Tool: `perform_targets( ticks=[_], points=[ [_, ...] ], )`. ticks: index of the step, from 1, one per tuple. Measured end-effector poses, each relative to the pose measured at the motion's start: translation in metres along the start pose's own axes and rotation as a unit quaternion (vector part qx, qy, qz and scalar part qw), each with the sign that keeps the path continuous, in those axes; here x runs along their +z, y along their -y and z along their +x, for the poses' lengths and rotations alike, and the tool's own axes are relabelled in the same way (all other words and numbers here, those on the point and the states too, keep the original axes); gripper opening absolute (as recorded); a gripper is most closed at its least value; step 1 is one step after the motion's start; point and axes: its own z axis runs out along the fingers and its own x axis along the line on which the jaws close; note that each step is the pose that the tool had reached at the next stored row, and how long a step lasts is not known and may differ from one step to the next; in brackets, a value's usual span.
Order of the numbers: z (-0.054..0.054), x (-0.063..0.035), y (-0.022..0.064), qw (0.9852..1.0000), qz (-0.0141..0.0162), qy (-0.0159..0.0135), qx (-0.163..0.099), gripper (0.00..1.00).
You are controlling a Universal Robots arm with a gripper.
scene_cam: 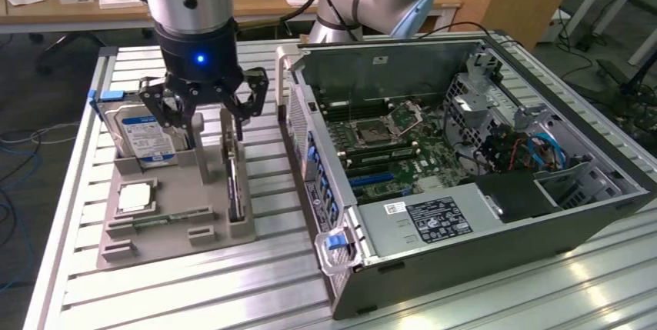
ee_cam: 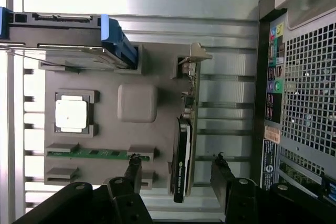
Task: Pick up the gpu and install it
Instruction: 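Pick up the gpu and move the gpu toward the slot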
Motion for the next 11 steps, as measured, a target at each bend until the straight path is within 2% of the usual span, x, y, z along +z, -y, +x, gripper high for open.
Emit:
perform_targets(
  ticks=[11],
  points=[
    [-0.0038,0.0107,0.0006,1.0,-0.0002,0.0,0.0,0.65]
  ],
)
